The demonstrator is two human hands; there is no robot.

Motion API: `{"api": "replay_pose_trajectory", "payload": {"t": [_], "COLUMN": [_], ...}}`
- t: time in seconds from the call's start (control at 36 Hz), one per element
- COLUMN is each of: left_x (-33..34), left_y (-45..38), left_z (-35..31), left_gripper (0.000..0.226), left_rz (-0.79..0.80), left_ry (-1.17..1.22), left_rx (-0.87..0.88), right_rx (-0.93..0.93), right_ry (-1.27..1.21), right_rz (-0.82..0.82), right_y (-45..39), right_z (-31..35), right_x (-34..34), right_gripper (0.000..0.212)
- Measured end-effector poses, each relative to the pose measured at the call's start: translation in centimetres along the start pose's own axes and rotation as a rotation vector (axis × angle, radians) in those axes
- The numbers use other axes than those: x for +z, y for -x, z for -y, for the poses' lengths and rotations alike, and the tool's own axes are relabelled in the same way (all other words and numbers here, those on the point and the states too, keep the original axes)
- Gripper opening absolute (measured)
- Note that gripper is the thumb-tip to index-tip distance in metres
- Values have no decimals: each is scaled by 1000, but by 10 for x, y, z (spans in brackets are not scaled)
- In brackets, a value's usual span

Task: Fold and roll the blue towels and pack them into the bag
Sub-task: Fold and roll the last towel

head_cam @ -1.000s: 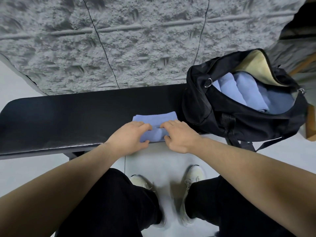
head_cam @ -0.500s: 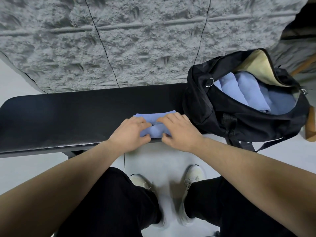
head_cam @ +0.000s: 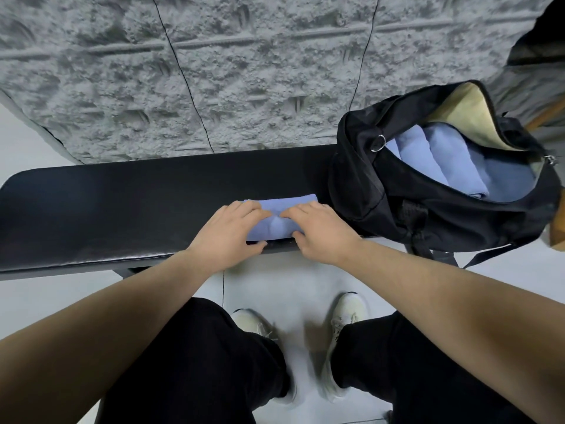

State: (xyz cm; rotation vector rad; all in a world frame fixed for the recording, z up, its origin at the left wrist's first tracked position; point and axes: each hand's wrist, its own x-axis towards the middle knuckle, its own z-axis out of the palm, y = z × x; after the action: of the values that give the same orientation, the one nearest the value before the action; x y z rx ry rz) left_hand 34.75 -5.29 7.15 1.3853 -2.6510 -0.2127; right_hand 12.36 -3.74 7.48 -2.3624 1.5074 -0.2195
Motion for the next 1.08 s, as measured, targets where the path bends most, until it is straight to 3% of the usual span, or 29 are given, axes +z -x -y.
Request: {"api": "replay_pose_trajectory", "payload": {"t": [0.14,0.36,0.5,0.67,0.81,0.94,1.08], "left_x": [-1,-2,-5,-6,-5,-6,-6], "left_y": [-6,-4,-1,0,1,6,2], "left_z": [-4,-10,-11,-10,-10,-4,-5], "left_gripper": [37,31,31,34,29,47,59], "left_rz": [38,90,134,175,97,-70,-80], "left_ry": [119,173,253,381,225,129,-19], "left_rx": [-52,-89,-135,-175,-124,31,130], "right_rx": [-18,-33,2,-36,-64,-43,-3], "right_ry": [87,178,-23,-55,28,51,4], "right_rz": [-39,-56,3,17,-53,-49,-16], "right_y": [0,1,4,5,2,-2,-8], "right_z": [-2,-2,-1,-3,-4,-5,-5], "right_x": [6,10,3,0,0,0,-4], "right_gripper": [47,45,55,32,29,28,28]}}
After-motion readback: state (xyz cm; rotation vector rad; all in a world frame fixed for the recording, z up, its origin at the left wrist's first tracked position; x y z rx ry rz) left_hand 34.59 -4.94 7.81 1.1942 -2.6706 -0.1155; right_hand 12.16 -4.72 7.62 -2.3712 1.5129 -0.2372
